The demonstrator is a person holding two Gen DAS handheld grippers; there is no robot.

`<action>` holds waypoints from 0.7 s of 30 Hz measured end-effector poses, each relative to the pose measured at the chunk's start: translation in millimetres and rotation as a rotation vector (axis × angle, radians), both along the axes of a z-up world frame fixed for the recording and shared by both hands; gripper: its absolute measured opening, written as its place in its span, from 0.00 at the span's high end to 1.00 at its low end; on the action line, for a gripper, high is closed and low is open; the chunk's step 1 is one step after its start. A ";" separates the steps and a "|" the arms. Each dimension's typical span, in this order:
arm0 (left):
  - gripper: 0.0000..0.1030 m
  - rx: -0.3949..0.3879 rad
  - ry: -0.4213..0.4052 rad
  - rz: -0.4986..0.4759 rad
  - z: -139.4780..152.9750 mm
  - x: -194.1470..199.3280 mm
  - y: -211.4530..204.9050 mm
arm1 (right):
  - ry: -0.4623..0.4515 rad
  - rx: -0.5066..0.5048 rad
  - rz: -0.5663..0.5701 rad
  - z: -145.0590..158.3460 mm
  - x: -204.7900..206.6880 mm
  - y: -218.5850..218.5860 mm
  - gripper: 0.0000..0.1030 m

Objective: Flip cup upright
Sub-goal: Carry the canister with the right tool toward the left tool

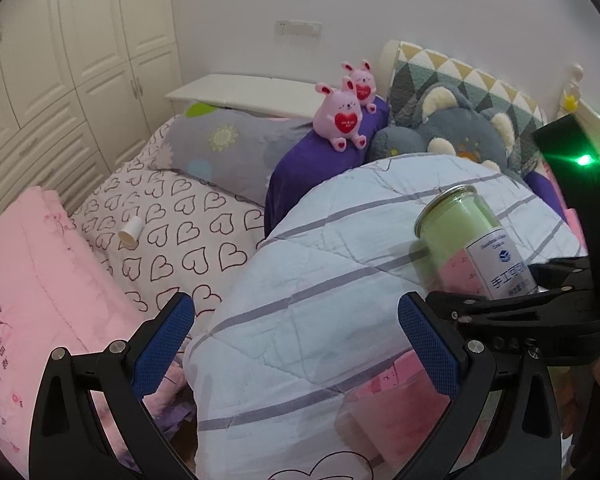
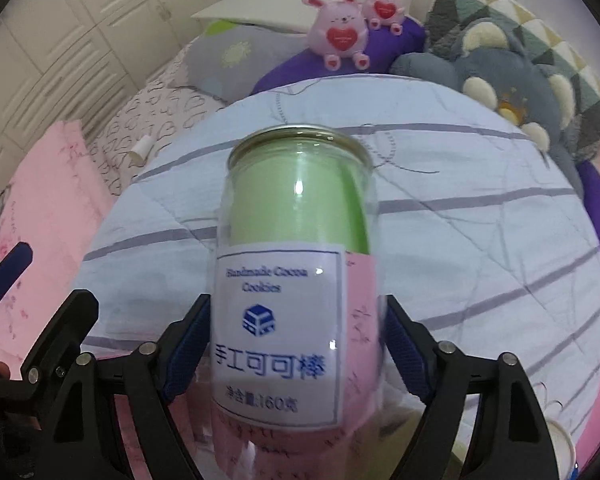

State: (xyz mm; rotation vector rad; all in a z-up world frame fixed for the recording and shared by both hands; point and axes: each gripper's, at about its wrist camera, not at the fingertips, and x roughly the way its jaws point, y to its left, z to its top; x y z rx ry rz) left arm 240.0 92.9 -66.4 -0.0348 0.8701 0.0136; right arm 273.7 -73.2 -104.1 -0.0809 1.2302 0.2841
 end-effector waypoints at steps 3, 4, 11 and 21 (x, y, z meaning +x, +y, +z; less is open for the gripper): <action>0.00 -0.010 -0.017 0.005 5.6 -1.9 2.4 | -0.003 0.002 0.000 3.5 0.3 -0.2 0.32; 0.00 -0.013 -0.023 0.009 7.9 -2.9 3.2 | -0.011 0.007 -0.002 5.8 0.3 -1.2 0.32; 0.00 -0.046 -0.062 0.024 28.9 -22.3 8.1 | -0.118 0.039 -0.023 40.0 -13.9 -7.9 0.32; 0.00 -0.126 -0.149 0.007 68.5 -104.2 5.7 | -0.210 0.111 0.018 86.1 -104.6 -24.8 0.32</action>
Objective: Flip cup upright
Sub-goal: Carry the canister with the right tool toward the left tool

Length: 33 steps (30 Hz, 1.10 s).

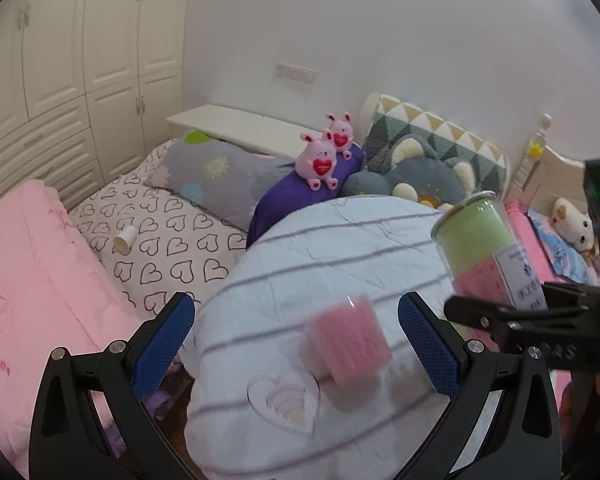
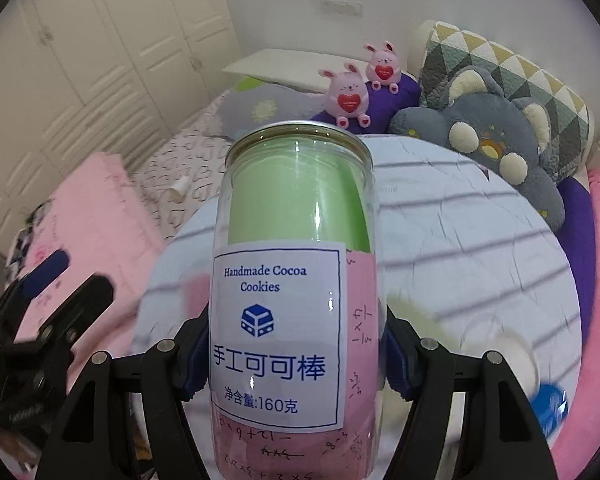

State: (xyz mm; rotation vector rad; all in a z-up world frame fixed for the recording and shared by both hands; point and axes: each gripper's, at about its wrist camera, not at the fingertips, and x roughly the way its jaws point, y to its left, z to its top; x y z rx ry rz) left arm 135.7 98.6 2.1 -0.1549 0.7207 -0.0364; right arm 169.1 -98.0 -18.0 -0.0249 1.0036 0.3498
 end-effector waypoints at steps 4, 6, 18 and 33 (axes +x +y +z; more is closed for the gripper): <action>0.00 -0.033 0.005 -0.034 0.4 -28.9 -10.0 | 0.002 0.044 0.007 -3.4 -39.0 -11.4 0.32; 0.00 -0.034 0.024 -0.063 -1.9 -38.9 -17.5 | 0.008 0.067 -0.006 -10.2 -55.8 -20.8 0.32; 0.00 0.049 0.113 -0.110 -30.9 -89.8 -46.9 | 0.113 0.171 -0.106 -87.0 -101.4 -44.5 0.32; 0.00 0.030 0.114 -0.133 -23.7 -110.6 -73.3 | -0.090 0.079 -0.155 -57.9 -136.6 -63.4 0.19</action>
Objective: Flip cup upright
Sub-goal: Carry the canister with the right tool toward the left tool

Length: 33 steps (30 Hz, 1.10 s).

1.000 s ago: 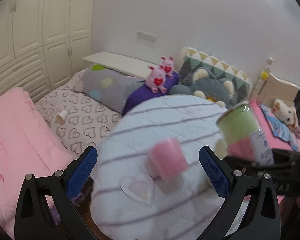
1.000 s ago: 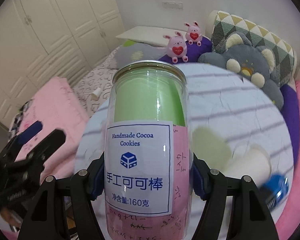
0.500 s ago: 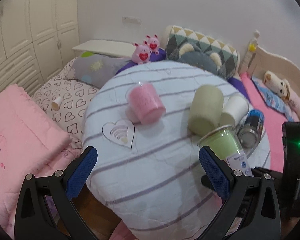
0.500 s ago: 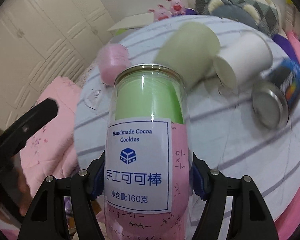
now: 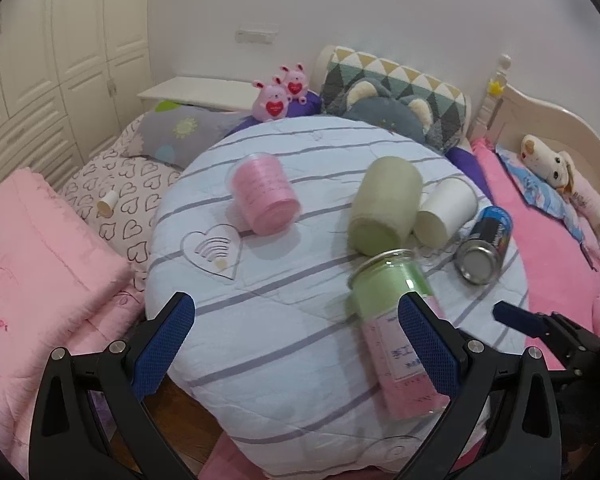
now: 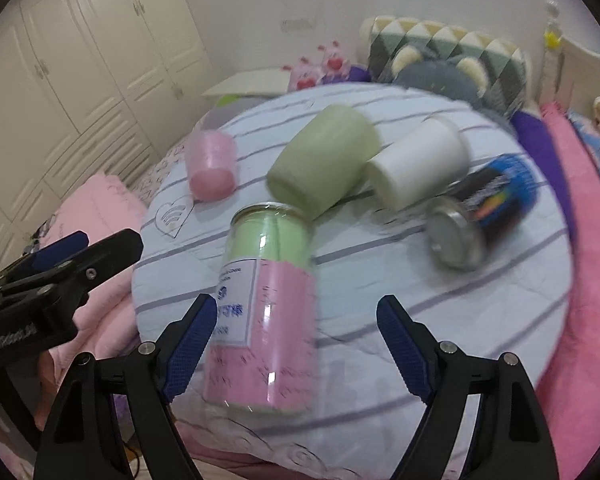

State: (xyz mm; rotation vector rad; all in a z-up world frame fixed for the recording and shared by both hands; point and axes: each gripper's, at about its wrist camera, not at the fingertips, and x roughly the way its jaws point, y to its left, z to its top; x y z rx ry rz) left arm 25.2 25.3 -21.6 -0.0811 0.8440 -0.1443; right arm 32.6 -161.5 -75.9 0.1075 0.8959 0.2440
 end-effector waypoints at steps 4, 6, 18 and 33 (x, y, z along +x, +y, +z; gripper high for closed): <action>0.00 0.003 0.010 -0.022 0.4 0.4 -15.7 | -0.054 -0.024 -0.042 11.0 -15.6 -23.0 0.19; 0.00 0.030 0.022 -0.031 -2.0 2.3 -26.4 | -0.066 -0.047 -0.069 11.8 -19.3 -33.7 0.19; 0.00 0.089 0.083 -0.017 -19.4 10.5 -61.0 | -0.063 -0.011 -0.100 1.8 -26.0 -81.3 0.19; 0.00 0.103 0.200 -0.015 -47.8 41.7 -93.7 | -0.045 0.028 -0.075 -11.8 -12.1 -103.3 0.19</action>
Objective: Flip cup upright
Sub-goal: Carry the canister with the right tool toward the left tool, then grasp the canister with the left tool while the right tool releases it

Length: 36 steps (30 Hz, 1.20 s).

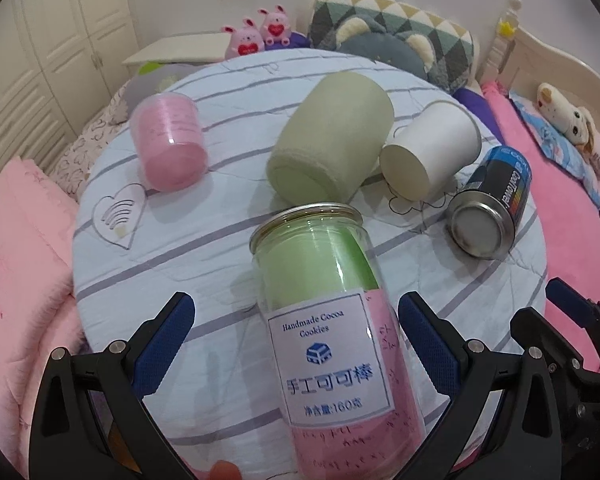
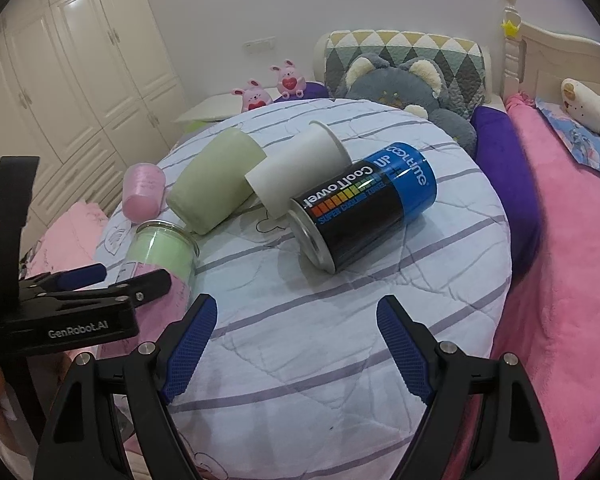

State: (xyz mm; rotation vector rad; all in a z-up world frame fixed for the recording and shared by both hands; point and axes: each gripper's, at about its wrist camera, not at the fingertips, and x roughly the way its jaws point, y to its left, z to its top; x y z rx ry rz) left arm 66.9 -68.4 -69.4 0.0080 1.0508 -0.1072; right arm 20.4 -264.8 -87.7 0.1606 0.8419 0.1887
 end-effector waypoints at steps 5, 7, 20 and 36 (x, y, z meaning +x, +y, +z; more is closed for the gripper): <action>0.00 0.023 0.022 0.011 -7.7 9.4 -5.6 | 0.009 0.009 0.000 -4.7 3.3 -5.7 0.19; 0.00 0.009 0.042 0.012 -11.7 14.1 -5.2 | 0.012 0.014 -0.002 -6.0 3.5 -7.8 0.19; 0.21 -0.053 0.071 0.019 -14.5 22.2 -1.9 | 0.023 0.018 0.005 -7.7 10.5 -9.4 0.19; 0.25 -0.019 -0.241 -0.043 40.9 -1.6 3.2 | 0.000 -0.001 0.024 -2.2 6.7 3.6 0.19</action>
